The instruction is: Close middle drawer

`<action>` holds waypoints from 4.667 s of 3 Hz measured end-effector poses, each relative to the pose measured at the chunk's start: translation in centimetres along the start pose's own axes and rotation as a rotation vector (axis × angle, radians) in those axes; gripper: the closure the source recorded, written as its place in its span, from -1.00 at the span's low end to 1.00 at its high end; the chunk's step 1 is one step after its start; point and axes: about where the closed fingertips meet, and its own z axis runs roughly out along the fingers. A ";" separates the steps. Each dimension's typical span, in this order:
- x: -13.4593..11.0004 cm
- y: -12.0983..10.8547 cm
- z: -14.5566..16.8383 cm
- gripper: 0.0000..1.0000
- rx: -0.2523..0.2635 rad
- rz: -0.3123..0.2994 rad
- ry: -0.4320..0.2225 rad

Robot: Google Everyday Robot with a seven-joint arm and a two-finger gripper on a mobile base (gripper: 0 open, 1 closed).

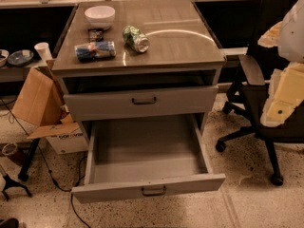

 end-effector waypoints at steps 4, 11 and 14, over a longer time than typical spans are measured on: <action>5.8 8.8 19.7 -1.00 -0.275 -0.011 -0.107; 9.8 15.9 47.1 0.47 -0.400 0.129 -0.412; 10.5 13.2 57.2 1.00 -0.324 0.228 -0.519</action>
Offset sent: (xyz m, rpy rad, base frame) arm -0.0084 0.0006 -0.0862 0.0372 0.1128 0.0796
